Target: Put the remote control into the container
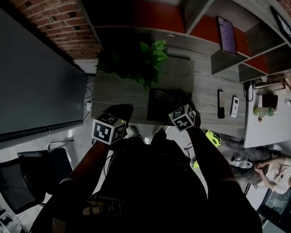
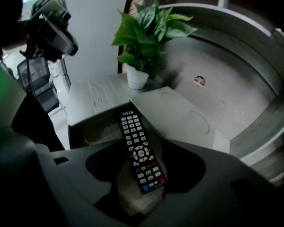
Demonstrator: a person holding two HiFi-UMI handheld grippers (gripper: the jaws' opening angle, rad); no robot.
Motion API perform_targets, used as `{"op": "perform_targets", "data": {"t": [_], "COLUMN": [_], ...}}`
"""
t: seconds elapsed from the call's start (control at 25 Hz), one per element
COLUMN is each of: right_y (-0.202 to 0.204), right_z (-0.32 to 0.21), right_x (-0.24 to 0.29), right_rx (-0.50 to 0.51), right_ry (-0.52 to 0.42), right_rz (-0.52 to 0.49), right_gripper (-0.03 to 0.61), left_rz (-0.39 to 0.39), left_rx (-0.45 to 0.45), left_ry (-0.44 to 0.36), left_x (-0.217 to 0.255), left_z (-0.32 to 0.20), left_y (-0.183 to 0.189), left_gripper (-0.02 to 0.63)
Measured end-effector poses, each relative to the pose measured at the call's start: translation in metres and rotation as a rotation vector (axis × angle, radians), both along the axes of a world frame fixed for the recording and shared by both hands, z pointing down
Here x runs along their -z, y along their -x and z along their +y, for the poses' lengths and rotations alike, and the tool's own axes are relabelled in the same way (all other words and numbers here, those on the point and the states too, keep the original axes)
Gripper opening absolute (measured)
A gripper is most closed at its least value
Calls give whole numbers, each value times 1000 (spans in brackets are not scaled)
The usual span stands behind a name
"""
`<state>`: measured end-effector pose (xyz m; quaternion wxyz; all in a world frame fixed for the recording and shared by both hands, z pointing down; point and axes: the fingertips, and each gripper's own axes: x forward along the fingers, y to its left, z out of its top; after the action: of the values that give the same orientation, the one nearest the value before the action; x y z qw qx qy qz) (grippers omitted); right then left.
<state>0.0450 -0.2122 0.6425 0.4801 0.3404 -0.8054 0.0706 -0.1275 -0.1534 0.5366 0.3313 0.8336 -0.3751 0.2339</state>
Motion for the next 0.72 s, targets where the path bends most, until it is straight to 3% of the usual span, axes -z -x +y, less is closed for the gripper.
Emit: {"op": "perform_targets", "data": {"t": [0.24,0.28,0.4,0.72], "right_y": [-4,-6,-24,-43], "right_z": [21,26,39,71], "right_x": [87,100,121,134], "right_rx": [-290,-318,-410,-529], "right_ry": [6,-10,-60,-39], "right_rz": [-516,-574,-626,-710], "right_gripper": [229,202,11,8], "left_rz": [22,34,80,78], "left_rx": [-56,-63,-78,-175], "left_ry": [-61,-75,-90,-134], "left_x": [15,19,30,42], "left_z": [-4,-5,-5,4], "left_y": [-19,-23,-33,-56], "left_gripper": [6,6,6,6]}}
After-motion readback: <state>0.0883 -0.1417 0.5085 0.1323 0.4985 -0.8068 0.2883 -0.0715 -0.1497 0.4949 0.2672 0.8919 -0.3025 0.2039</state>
